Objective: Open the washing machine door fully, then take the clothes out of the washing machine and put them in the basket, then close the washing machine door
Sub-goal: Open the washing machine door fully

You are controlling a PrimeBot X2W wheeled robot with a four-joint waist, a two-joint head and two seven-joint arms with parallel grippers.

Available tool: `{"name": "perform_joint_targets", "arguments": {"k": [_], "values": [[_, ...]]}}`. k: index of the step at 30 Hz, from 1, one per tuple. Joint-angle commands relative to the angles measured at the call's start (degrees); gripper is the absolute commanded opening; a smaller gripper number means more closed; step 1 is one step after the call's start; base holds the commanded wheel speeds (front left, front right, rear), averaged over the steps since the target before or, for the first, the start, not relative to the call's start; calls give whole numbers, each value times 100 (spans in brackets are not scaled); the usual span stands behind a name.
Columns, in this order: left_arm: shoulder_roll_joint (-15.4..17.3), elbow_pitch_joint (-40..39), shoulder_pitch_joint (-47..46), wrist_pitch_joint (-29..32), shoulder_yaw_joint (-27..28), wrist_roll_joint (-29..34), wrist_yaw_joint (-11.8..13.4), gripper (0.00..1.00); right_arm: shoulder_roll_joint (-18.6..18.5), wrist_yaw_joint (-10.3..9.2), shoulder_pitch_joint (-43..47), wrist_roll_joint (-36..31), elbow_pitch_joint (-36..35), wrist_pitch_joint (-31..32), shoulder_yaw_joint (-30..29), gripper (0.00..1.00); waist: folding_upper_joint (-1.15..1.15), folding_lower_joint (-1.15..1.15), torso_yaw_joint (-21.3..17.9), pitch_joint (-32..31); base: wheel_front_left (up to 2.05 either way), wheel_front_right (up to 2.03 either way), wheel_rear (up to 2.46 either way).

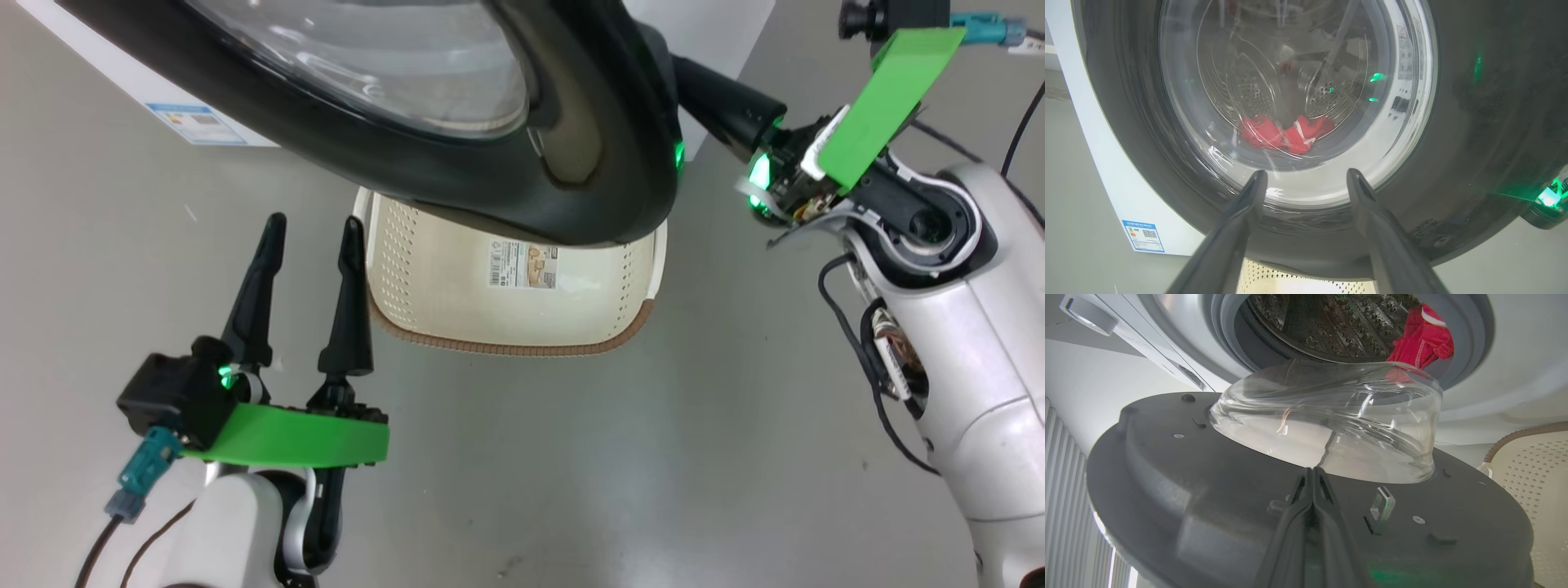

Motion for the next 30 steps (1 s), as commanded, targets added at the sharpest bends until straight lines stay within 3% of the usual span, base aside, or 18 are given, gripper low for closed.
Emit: {"name": "perform_joint_targets", "arguments": {"k": [1,30], "values": [[107,-119,29,-29,171,-52,43,100,101,37,164,-52,-191,49,65,0,0,0,31,-58,0,0,0],[107,44,624,-29,242,-65,81,100,447,37,1361,-13,-110,47,327,0,0,0,346,-1175,0,0,0]]}}
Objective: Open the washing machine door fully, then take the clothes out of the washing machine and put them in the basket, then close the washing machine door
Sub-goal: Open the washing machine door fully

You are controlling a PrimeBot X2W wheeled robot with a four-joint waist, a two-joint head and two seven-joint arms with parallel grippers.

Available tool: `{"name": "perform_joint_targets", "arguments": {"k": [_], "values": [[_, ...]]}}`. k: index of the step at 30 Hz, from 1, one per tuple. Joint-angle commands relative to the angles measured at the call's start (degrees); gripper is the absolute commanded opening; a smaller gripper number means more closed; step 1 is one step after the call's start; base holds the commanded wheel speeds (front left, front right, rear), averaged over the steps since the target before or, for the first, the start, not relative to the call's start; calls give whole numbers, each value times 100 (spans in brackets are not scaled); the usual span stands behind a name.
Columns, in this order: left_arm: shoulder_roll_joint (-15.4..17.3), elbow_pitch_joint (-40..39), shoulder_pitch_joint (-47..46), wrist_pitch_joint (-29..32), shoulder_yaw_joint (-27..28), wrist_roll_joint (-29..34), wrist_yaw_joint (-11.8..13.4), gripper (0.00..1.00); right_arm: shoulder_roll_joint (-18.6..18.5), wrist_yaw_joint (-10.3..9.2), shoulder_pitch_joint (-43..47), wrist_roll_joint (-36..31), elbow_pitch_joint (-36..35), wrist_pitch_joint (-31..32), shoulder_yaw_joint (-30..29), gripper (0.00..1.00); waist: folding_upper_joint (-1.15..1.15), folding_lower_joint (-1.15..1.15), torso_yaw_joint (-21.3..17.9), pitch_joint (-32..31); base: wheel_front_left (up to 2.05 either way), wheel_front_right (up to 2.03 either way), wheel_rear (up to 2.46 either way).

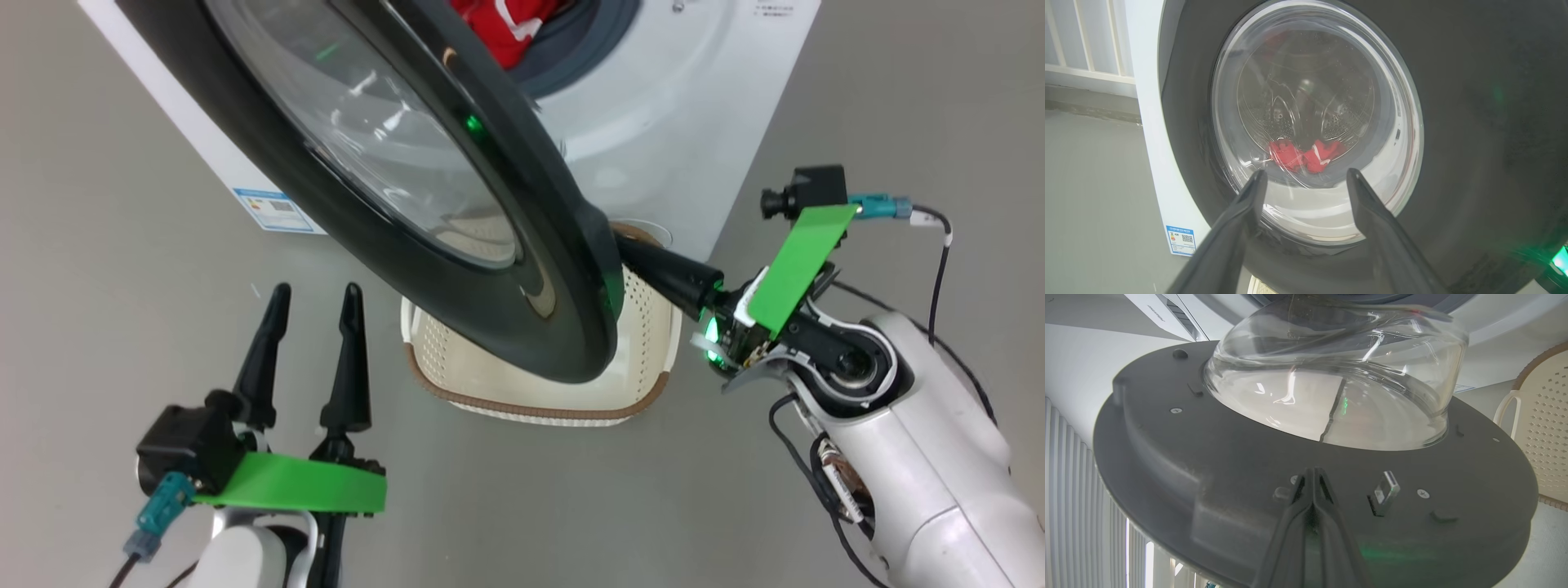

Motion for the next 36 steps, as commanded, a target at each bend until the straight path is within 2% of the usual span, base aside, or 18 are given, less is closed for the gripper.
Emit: {"name": "perform_joint_targets", "arguments": {"k": [1,36], "values": [[106,-125,84,-29,187,-52,40,100,178,46,34,-11,-214,42,99,0,0,0,84,-99,0,0,0],[106,-178,441,-29,115,-373,147,100,327,46,554,-9,-245,268,532,0,0,0,1118,-564,0,0,0]]}}
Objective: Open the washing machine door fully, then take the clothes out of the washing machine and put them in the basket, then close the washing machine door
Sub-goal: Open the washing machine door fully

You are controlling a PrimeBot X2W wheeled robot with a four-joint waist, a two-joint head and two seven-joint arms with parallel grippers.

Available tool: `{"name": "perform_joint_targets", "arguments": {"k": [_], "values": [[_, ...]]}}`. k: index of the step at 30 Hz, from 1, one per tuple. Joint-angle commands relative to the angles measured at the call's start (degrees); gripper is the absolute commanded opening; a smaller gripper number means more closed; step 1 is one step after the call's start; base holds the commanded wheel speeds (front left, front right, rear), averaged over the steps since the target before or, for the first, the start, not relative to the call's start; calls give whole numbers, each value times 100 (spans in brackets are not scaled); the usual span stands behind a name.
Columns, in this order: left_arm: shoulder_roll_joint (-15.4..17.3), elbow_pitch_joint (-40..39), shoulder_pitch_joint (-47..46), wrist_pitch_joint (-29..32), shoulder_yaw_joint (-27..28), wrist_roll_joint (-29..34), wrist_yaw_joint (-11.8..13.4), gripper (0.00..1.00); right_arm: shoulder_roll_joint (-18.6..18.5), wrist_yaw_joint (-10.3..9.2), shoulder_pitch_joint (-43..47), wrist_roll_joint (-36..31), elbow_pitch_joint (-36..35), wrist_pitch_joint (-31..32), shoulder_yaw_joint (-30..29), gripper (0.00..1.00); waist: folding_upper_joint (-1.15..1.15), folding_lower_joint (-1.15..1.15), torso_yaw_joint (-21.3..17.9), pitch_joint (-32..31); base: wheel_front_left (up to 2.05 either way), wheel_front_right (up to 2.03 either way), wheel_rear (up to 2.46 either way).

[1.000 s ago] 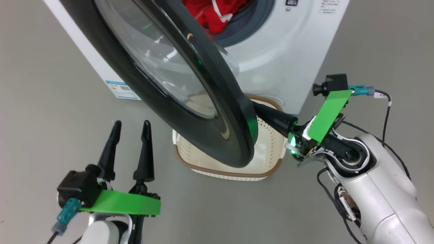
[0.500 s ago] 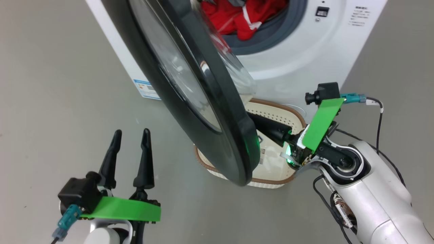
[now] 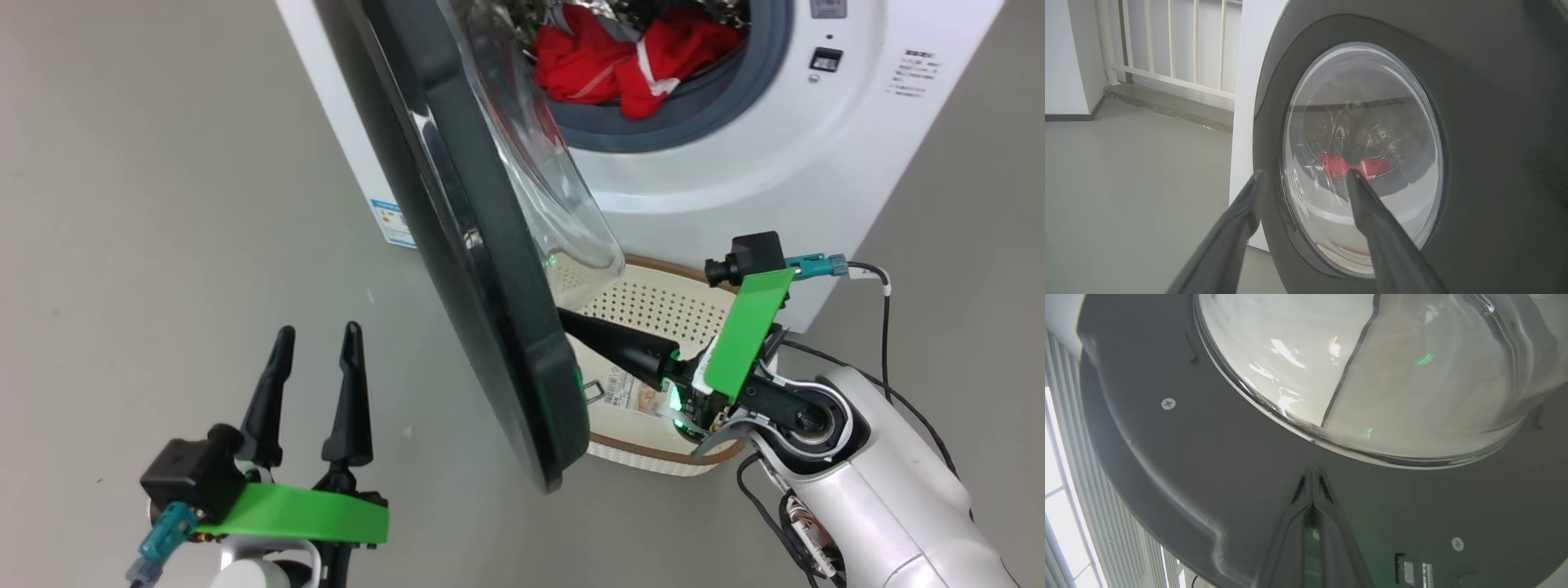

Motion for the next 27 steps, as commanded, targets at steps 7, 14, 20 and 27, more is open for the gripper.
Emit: {"name": "perform_joint_targets", "arguments": {"k": [7,14,20,27], "values": [[105,-185,46,-29,123,-87,50,100,139,45,130,-24,-277,83,162,0,0,0,282,-46,0,0,0],[105,-105,65,-29,134,-110,35,100,142,45,167,-16,-297,117,219,0,0,0,487,-97,0,0,0],[105,-70,124,-29,99,-119,50,100,157,45,204,16,-300,121,294,0,0,0,698,-176,0,0,0],[105,-62,175,-29,56,-115,59,100,180,45,214,61,-310,94,392,0,0,0,893,-221,0,0,0]]}}
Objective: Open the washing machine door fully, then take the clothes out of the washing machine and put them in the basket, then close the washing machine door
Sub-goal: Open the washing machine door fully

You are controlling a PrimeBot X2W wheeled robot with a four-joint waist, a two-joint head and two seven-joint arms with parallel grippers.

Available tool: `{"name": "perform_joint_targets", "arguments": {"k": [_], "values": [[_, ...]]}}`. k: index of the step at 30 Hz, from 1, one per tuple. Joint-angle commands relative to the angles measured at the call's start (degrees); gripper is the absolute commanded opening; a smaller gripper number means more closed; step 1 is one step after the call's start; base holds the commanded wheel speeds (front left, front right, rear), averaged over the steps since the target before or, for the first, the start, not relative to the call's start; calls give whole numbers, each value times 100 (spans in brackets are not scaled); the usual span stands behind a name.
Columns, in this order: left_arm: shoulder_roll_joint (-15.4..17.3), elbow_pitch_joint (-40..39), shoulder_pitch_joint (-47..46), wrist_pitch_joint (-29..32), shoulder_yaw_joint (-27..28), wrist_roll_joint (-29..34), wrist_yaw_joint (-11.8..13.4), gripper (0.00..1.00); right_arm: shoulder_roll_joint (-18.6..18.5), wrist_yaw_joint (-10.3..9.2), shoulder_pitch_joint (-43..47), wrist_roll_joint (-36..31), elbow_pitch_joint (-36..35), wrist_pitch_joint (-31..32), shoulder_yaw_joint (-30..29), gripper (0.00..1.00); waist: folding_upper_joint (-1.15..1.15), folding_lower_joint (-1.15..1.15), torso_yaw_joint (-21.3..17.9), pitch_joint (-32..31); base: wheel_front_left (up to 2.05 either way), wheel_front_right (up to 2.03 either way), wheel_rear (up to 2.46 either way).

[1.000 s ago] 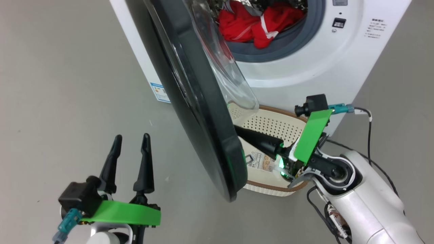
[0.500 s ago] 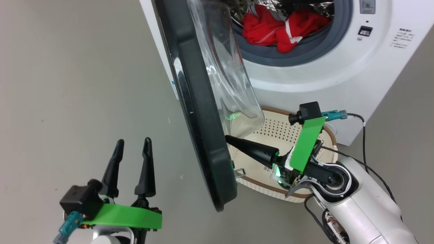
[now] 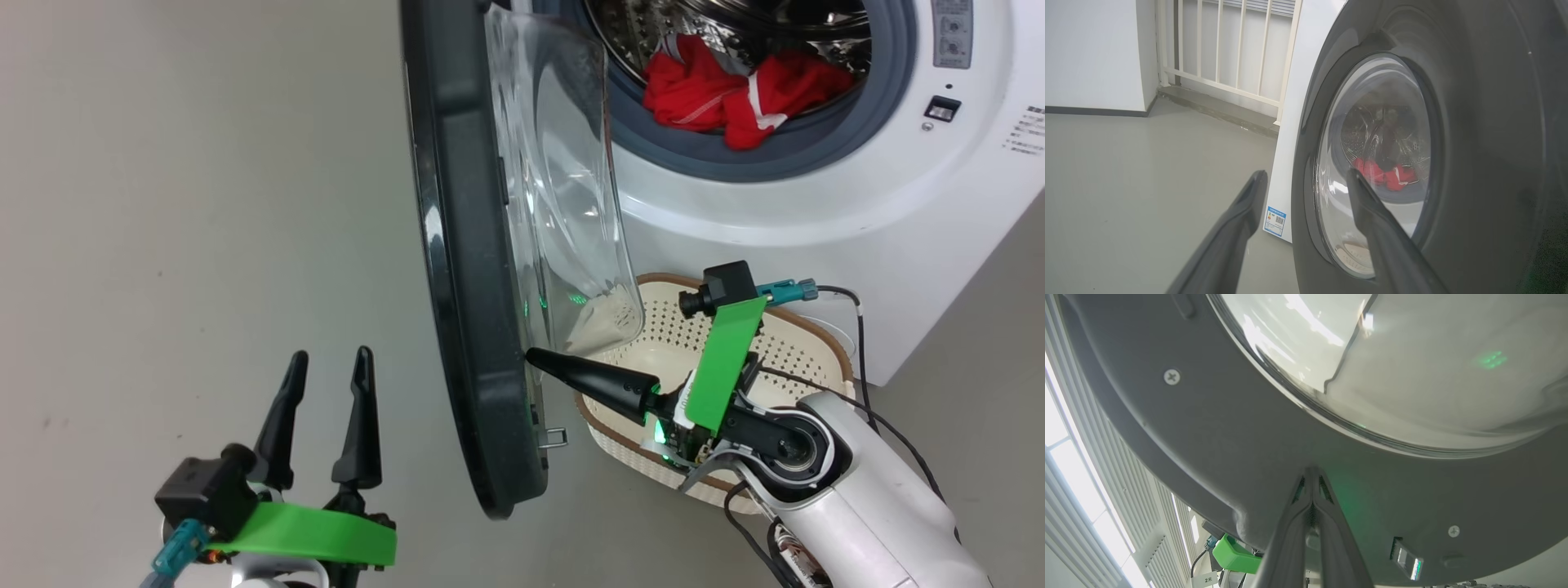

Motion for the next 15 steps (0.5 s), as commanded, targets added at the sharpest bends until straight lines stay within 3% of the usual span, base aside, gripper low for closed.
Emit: {"name": "perform_joint_targets", "arguments": {"k": [1,15], "values": [[101,-108,-26,-29,158,-18,49,100,178,45,16,48,-192,-10,106,0,0,0,64,-25,0,0,0],[101,-102,33,-29,168,-16,73,100,151,45,-18,-156,-22,-314,158,0,0,0,99,-66,0,0,0]]}}
